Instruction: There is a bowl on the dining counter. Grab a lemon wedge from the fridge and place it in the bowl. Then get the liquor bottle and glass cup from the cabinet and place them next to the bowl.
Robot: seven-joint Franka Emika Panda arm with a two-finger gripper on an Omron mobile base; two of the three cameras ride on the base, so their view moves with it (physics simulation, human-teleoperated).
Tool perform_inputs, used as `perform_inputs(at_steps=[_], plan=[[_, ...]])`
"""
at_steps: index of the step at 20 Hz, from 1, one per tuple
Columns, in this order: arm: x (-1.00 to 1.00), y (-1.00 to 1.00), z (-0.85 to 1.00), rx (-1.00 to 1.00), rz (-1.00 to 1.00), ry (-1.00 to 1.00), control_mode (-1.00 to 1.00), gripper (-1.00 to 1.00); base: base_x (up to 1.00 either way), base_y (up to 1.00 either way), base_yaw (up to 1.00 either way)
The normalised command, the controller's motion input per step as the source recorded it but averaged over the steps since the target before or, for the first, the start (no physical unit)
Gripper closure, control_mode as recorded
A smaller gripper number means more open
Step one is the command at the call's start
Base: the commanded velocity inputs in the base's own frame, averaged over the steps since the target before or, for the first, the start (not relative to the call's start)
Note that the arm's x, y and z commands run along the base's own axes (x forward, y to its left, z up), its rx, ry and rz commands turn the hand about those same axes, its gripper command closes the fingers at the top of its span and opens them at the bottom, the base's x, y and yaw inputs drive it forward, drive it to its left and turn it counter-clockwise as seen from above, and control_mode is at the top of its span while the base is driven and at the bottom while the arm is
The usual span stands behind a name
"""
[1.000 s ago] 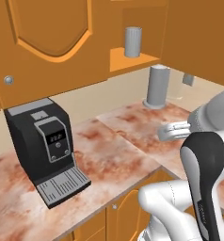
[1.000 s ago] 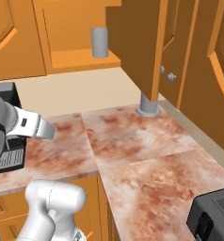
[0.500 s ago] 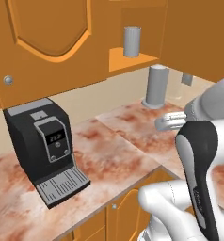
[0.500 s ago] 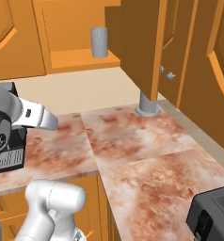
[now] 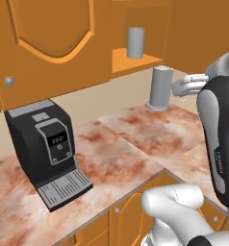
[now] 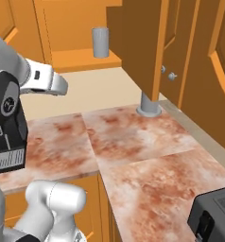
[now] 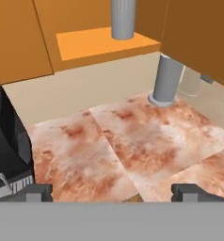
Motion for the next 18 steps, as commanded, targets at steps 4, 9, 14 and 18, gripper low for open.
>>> perform_inputs(at_steps=[4,9,14,18], plan=[[0.5,-0.15,0.29,0.09,-0.15,0.0,-1.0,-1.0,0.0,0.0,0.0],[0.56,0.04,0.0,0.11,-0.41,0.0,-1.0,-1.0,0.0,0.0,0.0],[0.3,0.0,0.03,0.22,-0.43,0.0,-1.0,-1.0,0.0,0.0,0.0],[0.21,-0.05,0.1,0.42,-0.26,0.0,-1.0,-1.0,0.0,0.0,0.0]])
